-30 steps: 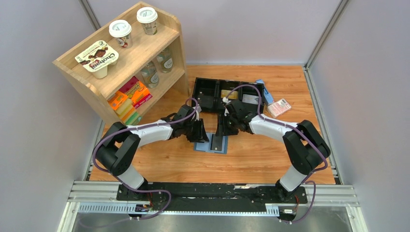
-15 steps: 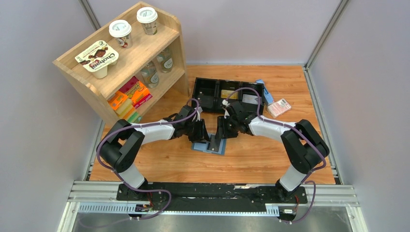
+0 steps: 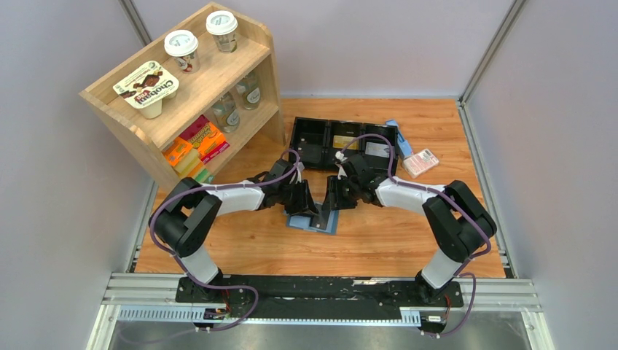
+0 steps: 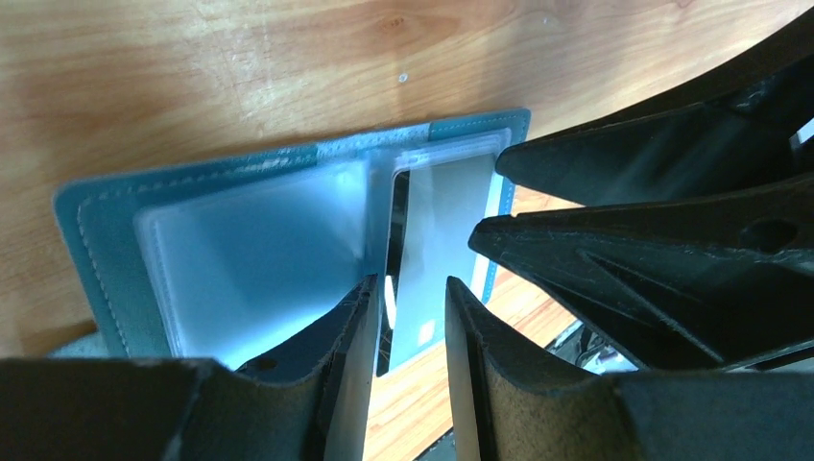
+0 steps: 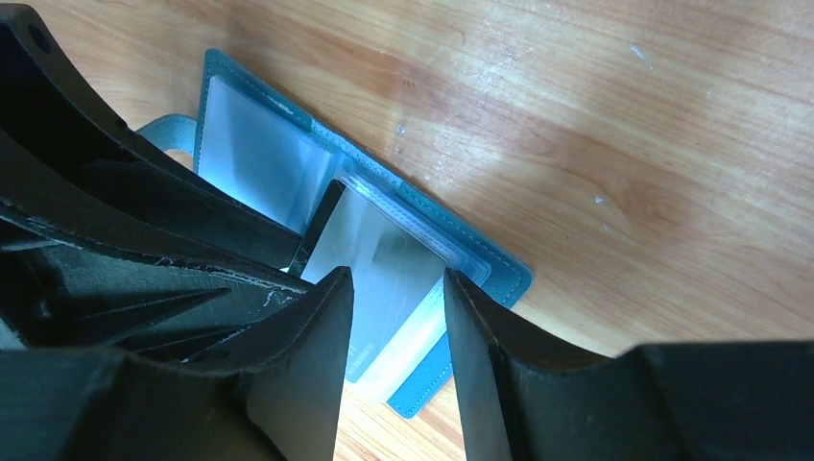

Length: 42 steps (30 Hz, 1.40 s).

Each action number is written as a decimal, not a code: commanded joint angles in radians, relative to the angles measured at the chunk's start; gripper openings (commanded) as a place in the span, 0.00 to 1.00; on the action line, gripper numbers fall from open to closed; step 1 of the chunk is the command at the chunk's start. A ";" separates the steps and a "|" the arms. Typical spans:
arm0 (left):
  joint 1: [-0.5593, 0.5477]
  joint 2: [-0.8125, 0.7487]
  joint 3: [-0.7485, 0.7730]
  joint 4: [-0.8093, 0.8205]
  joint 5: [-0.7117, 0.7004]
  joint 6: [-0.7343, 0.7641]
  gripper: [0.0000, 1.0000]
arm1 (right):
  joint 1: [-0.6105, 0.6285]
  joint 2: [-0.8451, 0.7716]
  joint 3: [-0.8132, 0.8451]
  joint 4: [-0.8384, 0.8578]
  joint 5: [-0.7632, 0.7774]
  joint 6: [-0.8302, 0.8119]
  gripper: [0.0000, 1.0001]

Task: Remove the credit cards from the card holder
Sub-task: Remove the credit card from the card holder.

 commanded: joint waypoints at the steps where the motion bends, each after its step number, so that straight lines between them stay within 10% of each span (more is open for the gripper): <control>1: 0.005 0.012 -0.011 0.090 0.046 -0.032 0.39 | 0.000 0.014 -0.029 0.041 -0.011 0.019 0.46; 18: 0.024 -0.043 -0.111 0.274 0.080 -0.121 0.00 | 0.000 0.007 -0.047 0.061 -0.010 0.035 0.46; 42: 0.073 -0.115 -0.206 0.198 0.071 -0.089 0.00 | 0.000 -0.018 -0.040 0.088 -0.037 0.030 0.45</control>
